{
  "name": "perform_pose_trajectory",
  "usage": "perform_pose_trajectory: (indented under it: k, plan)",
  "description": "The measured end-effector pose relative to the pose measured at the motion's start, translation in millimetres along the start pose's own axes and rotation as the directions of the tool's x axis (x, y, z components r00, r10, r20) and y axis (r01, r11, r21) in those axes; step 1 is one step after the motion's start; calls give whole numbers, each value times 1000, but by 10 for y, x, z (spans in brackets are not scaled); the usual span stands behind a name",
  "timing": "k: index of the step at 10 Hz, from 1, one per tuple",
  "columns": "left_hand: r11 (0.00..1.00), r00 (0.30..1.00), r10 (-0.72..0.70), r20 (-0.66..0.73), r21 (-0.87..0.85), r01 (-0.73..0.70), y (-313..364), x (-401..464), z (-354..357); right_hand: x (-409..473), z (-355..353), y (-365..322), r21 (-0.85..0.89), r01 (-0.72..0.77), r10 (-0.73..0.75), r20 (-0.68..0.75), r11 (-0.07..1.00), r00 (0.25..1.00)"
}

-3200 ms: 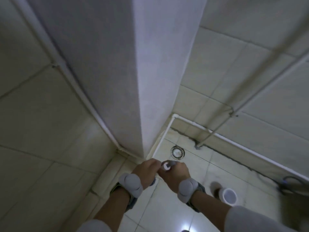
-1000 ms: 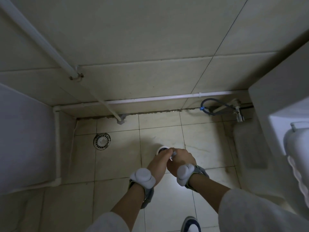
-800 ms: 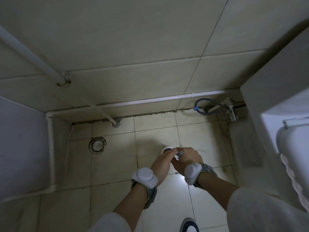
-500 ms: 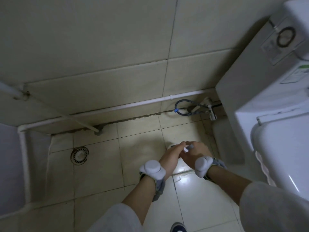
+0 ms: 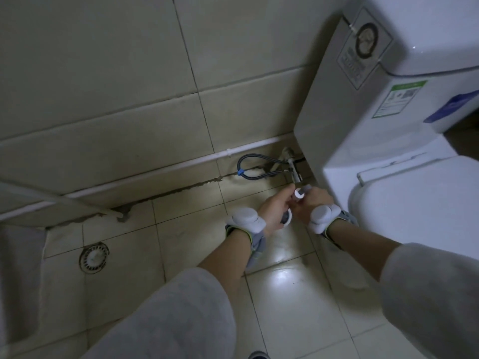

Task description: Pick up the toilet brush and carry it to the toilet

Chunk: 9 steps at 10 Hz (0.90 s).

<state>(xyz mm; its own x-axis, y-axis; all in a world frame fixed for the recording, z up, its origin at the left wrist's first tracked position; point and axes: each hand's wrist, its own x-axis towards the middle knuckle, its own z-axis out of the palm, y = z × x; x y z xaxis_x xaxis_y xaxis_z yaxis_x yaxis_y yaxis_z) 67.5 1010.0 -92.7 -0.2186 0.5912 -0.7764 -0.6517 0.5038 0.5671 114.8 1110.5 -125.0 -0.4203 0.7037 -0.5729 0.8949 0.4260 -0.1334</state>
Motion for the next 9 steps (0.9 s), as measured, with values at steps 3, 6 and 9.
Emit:
perform_pose_trajectory:
  k: [3, 6, 9]
  plan:
    - [997, 997, -6, -78, 78, 12, 56, -84, 89, -84, -75, 114, 54, 46, -50, 81, 997, 995]
    - [996, 996, 13, -87, 86, -6, 422, -788, 123, -321, -302, 57, 181, 39, -117, 442, 983, 889]
    - [989, 988, 97, -123, 122, -82, 814, -1881, -243, -1355, -876, -620, 537, 56, -250, 297, 842, 922]
